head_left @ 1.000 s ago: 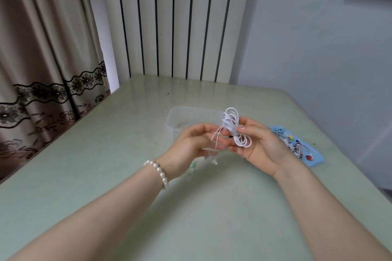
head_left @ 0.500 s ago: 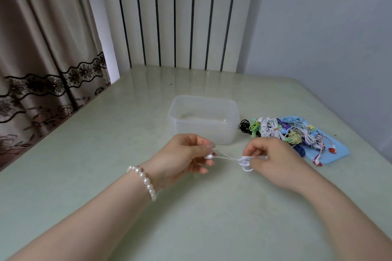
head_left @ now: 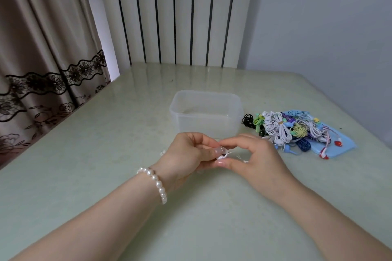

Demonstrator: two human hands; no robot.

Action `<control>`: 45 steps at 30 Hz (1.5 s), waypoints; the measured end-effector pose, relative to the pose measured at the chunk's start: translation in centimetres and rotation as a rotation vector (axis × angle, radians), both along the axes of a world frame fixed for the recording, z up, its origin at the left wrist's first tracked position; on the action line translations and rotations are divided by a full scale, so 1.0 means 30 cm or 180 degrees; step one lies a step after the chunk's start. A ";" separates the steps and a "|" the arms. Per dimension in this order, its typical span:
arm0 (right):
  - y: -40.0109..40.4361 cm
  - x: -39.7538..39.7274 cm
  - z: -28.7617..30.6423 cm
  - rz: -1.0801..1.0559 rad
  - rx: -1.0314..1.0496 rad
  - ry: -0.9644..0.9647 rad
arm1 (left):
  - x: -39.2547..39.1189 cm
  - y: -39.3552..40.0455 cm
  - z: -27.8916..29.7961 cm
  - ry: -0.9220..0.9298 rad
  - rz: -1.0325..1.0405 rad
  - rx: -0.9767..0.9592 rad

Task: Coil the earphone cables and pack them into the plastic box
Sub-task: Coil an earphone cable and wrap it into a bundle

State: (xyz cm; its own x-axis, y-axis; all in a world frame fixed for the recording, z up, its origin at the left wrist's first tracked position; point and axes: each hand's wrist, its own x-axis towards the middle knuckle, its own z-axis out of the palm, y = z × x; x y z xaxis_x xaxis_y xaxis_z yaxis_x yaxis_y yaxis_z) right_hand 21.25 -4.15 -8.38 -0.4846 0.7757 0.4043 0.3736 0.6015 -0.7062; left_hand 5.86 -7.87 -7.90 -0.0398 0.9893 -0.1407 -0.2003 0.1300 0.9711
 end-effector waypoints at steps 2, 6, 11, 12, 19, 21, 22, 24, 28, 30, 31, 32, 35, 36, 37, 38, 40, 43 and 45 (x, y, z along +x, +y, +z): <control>0.004 -0.007 -0.010 -0.0013 0.0139 -0.0015 | 0.001 -0.001 0.000 0.0001 0.0030 -0.0008; 0.008 -0.007 -0.009 -0.0021 0.0190 -0.0026 | -0.001 -0.003 0.002 0.0171 -0.0051 -0.0001; 0.011 0.001 -0.007 -0.0168 -0.0004 0.0069 | -0.015 -0.001 0.007 0.0381 -0.0223 -0.0084; 0.010 0.004 -0.005 -0.0220 -0.0067 0.0063 | -0.019 -0.002 0.009 0.0454 -0.0320 -0.0086; 0.029 0.029 0.024 -0.0360 -0.0763 0.0382 | -0.077 0.013 0.048 0.1217 0.0096 0.0064; 0.047 0.043 0.024 -0.0401 -0.0839 0.0255 | -0.124 0.028 0.060 0.1614 0.0344 0.0143; 0.053 0.047 0.020 -0.0393 -0.0916 0.0212 | -0.145 0.033 0.064 0.1764 0.0430 0.0174; 0.054 0.046 0.008 -0.0316 -0.1110 0.0104 | -0.170 0.038 0.065 0.1973 0.0519 0.0215; 0.047 0.028 -0.013 -0.0239 -0.1075 -0.0053 | -0.164 0.039 0.041 0.2555 0.0387 0.0300; 0.046 0.020 -0.019 -0.0226 -0.0846 -0.0158 | -0.142 0.034 0.028 0.2842 0.0269 0.0394; 0.044 0.016 -0.023 -0.0225 -0.0712 -0.0264 | -0.129 0.032 0.023 0.3010 0.0218 0.0476; 0.042 0.013 -0.028 -0.0238 -0.0618 -0.0329 | -0.116 0.028 0.019 0.3228 0.0163 0.0548; 0.040 0.008 -0.035 -0.0327 -0.0528 -0.0282 | -0.097 0.024 0.007 0.3818 0.0056 0.0719; 0.042 0.007 -0.036 -0.0365 -0.0552 -0.0214 | -0.097 0.025 0.005 0.3921 0.0049 0.0735; 0.042 0.005 -0.037 -0.0393 -0.0599 -0.0116 | -0.099 0.025 0.004 0.4016 0.0066 0.0763; 0.043 0.004 -0.037 -0.0413 -0.0662 0.0002 | -0.099 0.025 0.002 0.4122 0.0084 0.0805; 0.043 0.005 -0.029 -0.0463 -0.0849 0.0298 | -0.093 0.023 -0.005 0.4329 0.0106 0.0925; 0.041 0.008 -0.011 -0.0515 -0.1117 0.0750 | -0.075 0.017 -0.011 0.4454 0.0086 0.1038; 0.044 0.008 0.000 -0.0458 -0.1060 0.0890 | -0.070 0.016 -0.010 0.4448 0.0070 0.1050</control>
State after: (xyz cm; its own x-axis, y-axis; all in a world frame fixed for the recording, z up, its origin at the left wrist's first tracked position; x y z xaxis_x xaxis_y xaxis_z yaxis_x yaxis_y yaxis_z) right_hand 21.50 -2.85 -8.39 -0.2702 0.9370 0.2215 0.2041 0.2806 -0.9379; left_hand 3.77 -7.40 -8.20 0.0331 0.9657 0.2574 0.9264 -0.1263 0.3547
